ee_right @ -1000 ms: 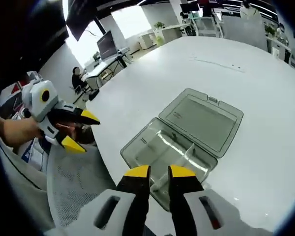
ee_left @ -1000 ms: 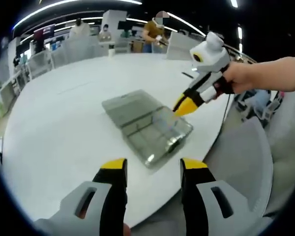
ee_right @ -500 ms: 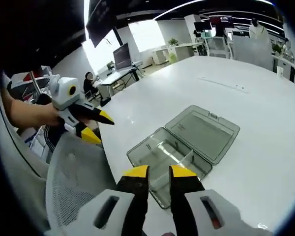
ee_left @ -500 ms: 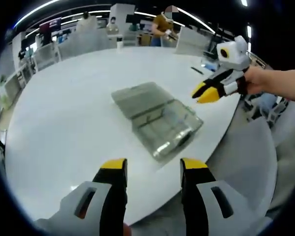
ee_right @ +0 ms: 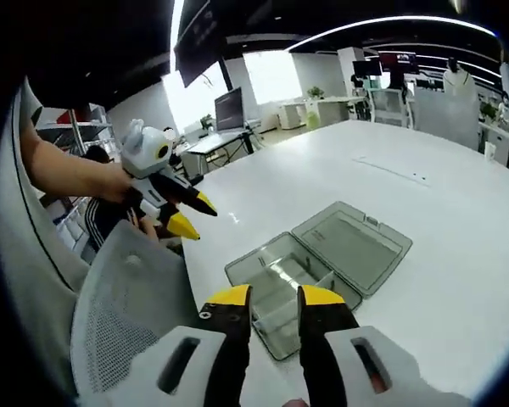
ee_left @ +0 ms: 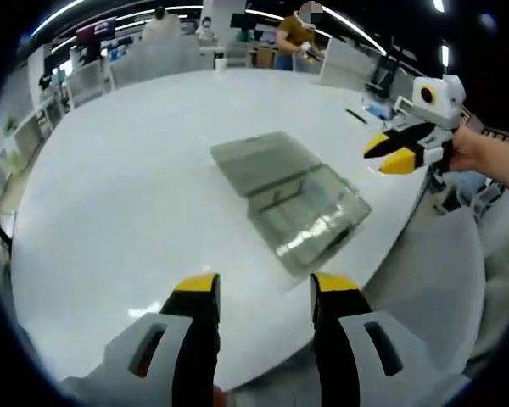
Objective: Insert the divider into the dual guide fixture by aligning both edges with the guide slots and pushing it downward to the bottom, including one-sided entry, uneven engagement, binding, and posture correction.
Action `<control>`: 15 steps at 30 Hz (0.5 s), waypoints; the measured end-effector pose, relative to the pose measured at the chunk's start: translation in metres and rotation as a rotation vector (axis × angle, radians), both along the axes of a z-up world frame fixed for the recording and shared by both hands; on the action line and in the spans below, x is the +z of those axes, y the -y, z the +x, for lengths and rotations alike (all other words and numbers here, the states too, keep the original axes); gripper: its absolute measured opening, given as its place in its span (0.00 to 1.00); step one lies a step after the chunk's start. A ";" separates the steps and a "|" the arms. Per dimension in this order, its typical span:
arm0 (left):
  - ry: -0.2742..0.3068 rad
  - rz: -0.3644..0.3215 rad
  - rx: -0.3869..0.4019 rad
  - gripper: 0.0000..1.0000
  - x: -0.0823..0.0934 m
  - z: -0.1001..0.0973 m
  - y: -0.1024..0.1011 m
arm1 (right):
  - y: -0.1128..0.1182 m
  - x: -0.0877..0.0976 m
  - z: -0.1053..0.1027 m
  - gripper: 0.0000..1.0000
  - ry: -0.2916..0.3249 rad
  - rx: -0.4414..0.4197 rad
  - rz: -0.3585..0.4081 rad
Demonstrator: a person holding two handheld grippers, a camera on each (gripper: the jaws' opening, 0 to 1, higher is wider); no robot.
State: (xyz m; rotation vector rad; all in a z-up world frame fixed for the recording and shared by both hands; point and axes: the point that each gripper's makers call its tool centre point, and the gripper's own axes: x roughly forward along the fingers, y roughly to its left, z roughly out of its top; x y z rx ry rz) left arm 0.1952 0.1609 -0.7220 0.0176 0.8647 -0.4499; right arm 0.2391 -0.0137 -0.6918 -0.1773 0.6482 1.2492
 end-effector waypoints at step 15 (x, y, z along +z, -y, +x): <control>-0.053 0.036 0.020 0.42 -0.008 0.012 -0.010 | 0.012 -0.003 -0.003 0.26 0.081 0.037 -0.020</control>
